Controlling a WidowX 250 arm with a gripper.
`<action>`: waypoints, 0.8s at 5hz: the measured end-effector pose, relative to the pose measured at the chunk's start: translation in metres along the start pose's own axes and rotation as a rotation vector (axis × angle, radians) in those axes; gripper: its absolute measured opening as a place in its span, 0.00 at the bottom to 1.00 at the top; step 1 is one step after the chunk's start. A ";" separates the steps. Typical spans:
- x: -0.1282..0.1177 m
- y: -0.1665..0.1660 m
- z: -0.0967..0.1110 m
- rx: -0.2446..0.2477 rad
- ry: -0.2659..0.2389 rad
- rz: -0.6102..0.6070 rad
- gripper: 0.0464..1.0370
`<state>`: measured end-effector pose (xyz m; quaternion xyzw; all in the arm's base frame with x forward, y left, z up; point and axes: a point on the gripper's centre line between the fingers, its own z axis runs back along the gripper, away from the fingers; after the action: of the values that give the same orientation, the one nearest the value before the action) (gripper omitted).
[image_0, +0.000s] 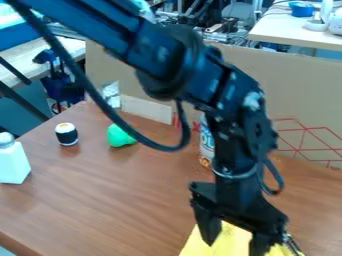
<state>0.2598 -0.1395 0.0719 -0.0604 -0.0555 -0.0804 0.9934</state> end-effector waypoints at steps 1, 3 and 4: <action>0.006 -0.015 -0.008 0.021 0.017 -0.043 0.96; -0.010 -0.011 -0.023 0.052 0.092 -0.022 0.96; -0.025 0.005 -0.037 0.072 0.157 0.034 0.96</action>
<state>0.2402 -0.1358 0.0321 -0.0191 0.0205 -0.0658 0.9974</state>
